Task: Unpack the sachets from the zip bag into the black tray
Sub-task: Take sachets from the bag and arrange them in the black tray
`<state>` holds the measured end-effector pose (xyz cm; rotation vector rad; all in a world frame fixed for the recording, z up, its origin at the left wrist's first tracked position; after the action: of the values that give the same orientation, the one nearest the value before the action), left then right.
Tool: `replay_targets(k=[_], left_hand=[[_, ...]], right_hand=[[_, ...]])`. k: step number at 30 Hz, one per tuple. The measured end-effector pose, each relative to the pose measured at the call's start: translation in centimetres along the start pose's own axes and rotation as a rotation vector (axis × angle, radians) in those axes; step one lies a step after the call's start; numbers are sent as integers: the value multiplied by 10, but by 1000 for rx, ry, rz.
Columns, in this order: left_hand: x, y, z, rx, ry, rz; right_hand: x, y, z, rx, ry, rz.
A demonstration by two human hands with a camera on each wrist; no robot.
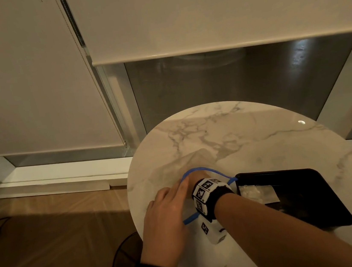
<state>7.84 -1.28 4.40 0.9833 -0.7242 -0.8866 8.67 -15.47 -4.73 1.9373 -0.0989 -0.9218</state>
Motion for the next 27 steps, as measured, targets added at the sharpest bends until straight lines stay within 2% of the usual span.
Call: replay_targets(k=[5, 10, 18, 24, 27], left_hand=[[0, -7, -3, 4, 8, -6], [0, -15, -12, -32, 59, -34], [0, -35, -22, 23, 92, -100], [-4, -42, -30, 136, 194, -136], [-5, -38, -24, 131, 151, -117]], right_hand=[[-8, 2, -9, -69, -2, 1], [-26, 11, -17, -71, 67, 155], [-66, 13, 0, 365, 31, 328], [-105, 7, 23, 608, 1, 412], [-122, -3, 41, 798, 3, 478]])
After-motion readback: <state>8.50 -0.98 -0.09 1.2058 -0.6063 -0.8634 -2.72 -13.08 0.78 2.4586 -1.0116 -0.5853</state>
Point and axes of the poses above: each hand's wrist, its own x-axis towards the middle knuckle, its own y-axis out of the back of the hand, z = x × y, the point moved 8 cm from there along x, towards the middle knuckle, and after that the axes turned 9 degrees about y, right-handed, at the moved point
